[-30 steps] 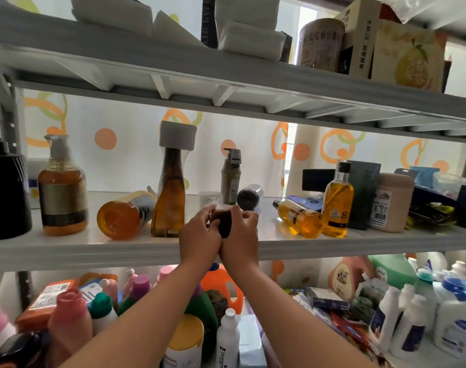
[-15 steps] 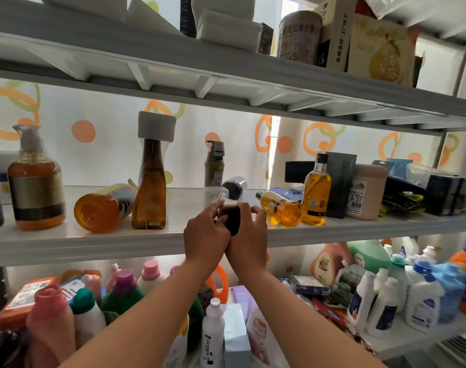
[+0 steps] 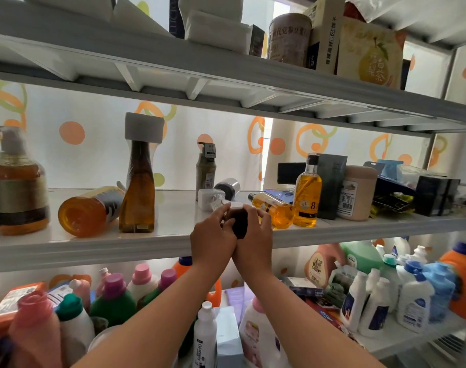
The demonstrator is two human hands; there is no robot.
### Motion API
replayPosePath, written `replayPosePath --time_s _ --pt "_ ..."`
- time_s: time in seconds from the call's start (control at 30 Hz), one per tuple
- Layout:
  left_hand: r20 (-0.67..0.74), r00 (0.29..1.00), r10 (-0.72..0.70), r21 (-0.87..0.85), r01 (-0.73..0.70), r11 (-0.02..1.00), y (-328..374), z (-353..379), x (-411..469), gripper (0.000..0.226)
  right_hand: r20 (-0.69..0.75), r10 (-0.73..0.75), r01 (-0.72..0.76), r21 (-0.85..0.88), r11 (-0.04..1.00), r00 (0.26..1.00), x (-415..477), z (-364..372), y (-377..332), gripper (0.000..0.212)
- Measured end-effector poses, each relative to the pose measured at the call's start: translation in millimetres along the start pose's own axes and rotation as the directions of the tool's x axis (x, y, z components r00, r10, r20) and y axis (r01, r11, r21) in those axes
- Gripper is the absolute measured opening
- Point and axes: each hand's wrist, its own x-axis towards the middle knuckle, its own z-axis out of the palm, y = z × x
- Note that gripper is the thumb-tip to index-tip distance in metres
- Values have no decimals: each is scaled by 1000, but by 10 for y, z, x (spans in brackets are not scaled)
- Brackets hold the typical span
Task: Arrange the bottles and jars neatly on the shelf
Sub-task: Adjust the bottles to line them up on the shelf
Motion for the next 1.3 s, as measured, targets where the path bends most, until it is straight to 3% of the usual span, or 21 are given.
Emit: replayPosePath --time_s 1.3 --pt "43 999 -7 -29 8 1000 -159 58 250 40 22 34 -34 -22 999 999 159 234 80 57"
